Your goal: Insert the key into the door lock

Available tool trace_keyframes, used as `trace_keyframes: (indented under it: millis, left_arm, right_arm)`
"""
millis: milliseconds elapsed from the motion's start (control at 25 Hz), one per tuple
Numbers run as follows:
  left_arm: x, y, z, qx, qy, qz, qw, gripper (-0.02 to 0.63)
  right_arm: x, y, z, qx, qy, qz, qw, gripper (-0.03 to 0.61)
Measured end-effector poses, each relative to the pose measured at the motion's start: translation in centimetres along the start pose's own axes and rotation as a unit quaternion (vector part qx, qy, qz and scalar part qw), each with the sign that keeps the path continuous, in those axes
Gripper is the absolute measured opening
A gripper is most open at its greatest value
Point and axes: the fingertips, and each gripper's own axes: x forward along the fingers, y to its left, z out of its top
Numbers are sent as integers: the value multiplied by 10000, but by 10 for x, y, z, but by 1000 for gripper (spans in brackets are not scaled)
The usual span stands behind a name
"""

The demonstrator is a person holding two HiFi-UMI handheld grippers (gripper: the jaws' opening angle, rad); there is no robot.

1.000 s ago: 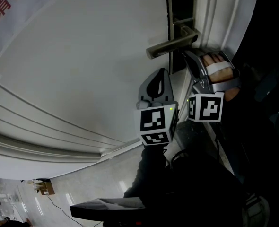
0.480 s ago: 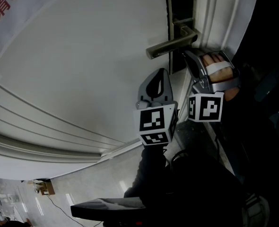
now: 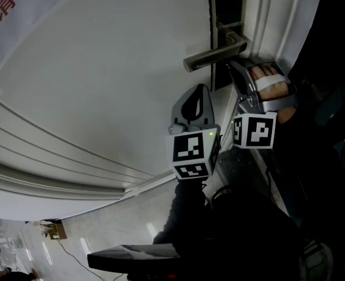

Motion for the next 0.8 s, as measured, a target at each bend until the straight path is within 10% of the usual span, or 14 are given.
trace_keyframes:
  millis: [800]
  left_arm:
    - [1, 2, 3, 68, -16, 7, 10000, 2]
  right_arm:
    - [1, 1, -1, 93, 28, -49, 9999, 14]
